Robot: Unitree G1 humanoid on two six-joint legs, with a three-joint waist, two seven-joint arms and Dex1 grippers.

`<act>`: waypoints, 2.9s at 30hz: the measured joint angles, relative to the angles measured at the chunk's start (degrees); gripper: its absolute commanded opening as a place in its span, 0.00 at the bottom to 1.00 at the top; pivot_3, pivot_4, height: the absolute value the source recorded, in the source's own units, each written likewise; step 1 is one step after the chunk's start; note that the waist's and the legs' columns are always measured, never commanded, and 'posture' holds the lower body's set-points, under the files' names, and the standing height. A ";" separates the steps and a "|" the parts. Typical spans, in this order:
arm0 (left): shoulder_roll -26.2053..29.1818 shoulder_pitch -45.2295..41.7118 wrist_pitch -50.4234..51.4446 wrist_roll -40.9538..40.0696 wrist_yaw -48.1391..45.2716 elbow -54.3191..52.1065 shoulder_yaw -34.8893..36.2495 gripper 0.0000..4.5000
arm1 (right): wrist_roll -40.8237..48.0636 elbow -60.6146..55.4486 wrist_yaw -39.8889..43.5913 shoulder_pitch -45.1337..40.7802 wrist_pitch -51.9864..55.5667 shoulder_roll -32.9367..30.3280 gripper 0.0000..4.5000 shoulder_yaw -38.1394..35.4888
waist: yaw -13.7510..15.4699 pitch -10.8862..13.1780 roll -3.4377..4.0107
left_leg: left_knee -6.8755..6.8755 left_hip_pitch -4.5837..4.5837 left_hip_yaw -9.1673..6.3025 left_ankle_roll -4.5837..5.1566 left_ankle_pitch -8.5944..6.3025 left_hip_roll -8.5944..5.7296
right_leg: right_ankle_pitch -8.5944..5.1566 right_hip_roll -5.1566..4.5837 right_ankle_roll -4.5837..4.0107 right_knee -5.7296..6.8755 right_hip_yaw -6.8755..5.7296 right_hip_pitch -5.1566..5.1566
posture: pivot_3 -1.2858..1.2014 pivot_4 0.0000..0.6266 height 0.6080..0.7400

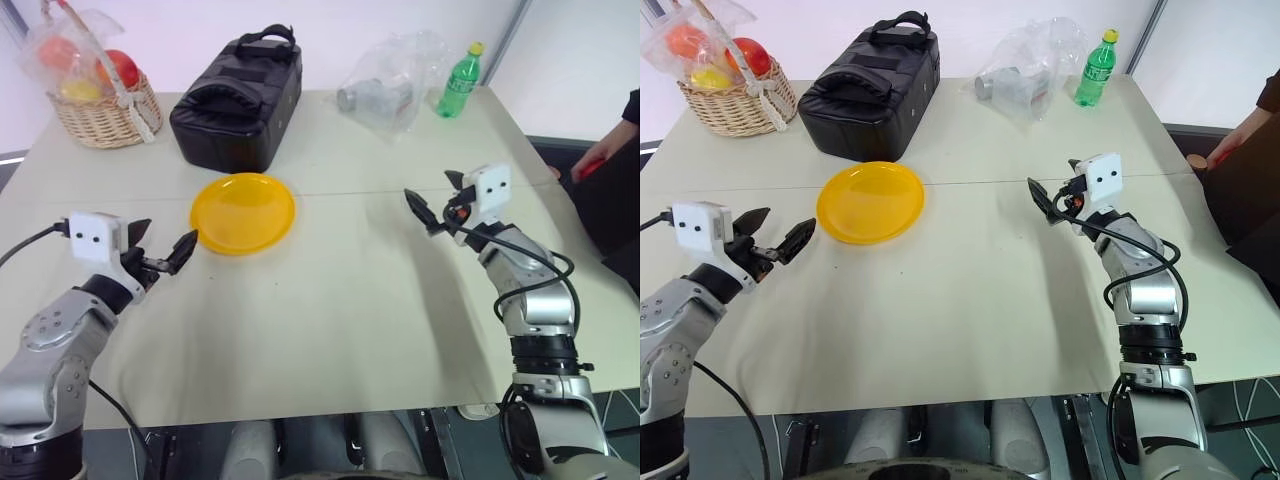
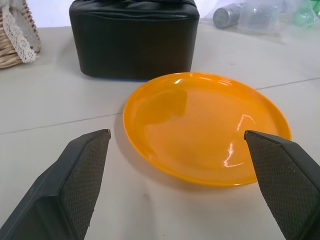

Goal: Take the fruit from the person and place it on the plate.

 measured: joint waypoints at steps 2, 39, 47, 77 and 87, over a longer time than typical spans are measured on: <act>0.22 -0.80 -0.01 0.04 -0.11 0.50 0.00 1.00 | -0.07 0.29 -0.12 0.00 -0.35 0.46 0.99 0.16 | 0.01 0.00 0.00 | 0.00 0.00 0.00 0.00 0.00 0.00 | 0.00 0.00 0.00 0.00 0.00 0.00 | 0.52 0.24 1.00; 0.57 -3.49 -0.35 1.79 -0.68 2.06 -0.63 1.00 | -0.15 2.07 -0.62 -0.34 -2.29 1.10 0.99 1.19 | -0.01 0.00 0.00 | 0.00 0.00 0.00 0.00 0.00 0.00 | 0.00 0.01 0.00 0.00 0.00 0.00 | 0.52 0.24 1.00; 0.58 -3.89 -0.35 2.04 -0.67 2.06 -0.63 1.00 | -0.15 2.07 -0.70 -0.34 -2.30 1.33 0.99 1.20 | -0.03 0.00 0.00 | 0.00 0.00 0.00 0.00 0.00 0.00 | 0.00 0.01 0.00 0.00 0.00 0.00 | 0.52 0.24 1.00; 20.35 -13.22 9.76 -12.40 -21.01 2.50 -0.88 1.00 | 3.41 -6.89 3.14 -3.49 4.68 0.52 0.99 1.91 | -0.26 0.03 0.03 | -0.01 0.02 0.00 0.00 0.00 0.02 | -0.01 0.07 0.00 0.01 0.01 0.00 | 0.52 0.24 1.00; 17.97 -12.54 9.33 -10.64 -19.15 2.93 -2.58 1.00 | 7.09 -3.35 1.62 -12.02 7.32 7.70 0.99 2.90 | -0.10 0.02 0.02 | 0.00 0.01 -0.01 0.00 0.00 0.03 | -0.01 0.07 -0.01 0.02 0.01 0.00 | 0.52 0.24 1.00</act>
